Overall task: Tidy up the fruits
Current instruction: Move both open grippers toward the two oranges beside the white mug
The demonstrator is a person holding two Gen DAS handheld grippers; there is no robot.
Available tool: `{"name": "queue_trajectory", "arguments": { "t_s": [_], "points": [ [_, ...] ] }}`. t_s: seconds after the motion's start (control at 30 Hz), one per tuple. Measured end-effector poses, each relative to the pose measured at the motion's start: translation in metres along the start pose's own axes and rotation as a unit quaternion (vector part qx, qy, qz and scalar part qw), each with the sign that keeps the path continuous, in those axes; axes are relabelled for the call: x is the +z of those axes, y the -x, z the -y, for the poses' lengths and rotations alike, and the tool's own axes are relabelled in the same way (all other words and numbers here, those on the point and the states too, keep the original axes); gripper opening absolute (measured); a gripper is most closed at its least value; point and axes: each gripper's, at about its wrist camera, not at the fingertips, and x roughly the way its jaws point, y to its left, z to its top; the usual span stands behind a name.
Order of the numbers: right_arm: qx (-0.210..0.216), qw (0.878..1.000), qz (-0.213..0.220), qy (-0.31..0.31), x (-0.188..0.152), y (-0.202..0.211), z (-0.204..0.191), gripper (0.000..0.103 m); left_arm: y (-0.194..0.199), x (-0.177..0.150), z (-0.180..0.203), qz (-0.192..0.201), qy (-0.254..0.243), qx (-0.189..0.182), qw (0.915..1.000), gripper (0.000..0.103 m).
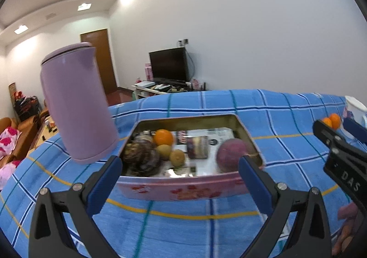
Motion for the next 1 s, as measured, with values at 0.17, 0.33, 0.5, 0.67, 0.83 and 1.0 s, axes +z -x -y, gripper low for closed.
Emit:
{"name": "queue_trajectory", "arguments": {
  "t_s": [0.17, 0.33, 0.5, 0.67, 0.83, 1.0],
  "points": [
    [-0.011, 1.0, -0.007, 0.003, -0.001, -0.001, 0.022, 0.076, 0.004, 0.0, 0.026, -0.004, -0.023, -0.018, 0.9996, 0.103],
    [-0.021, 1.0, -0.021, 0.001, -0.002, -0.002, 0.048, 0.076, 0.004, 0.001, 0.048, -0.016, -0.035, -0.04, 0.9985, 0.103],
    [-0.04, 0.998, -0.041, -0.001, -0.004, -0.007, 0.093, 0.076, 0.003, 0.007, 0.07, -0.019, -0.042, -0.062, 0.9971, 0.103],
    [-0.065, 0.996, -0.056, -0.016, -0.004, -0.013, 0.147, 0.076, -0.004, 0.018, 0.103, -0.028, -0.037, -0.088, 0.995, 0.103],
    [-0.08, 0.993, -0.081, -0.035, -0.005, -0.022, 0.186, 0.07, -0.016, 0.03, 0.145, -0.038, -0.047, -0.119, 0.9911, 0.103],
    [-0.064, 0.987, -0.11, -0.093, -0.008, -0.032, 0.215, 0.044, -0.038, 0.044, 0.198, -0.06, -0.06, -0.149, 0.9852, 0.102]
  ]
}}
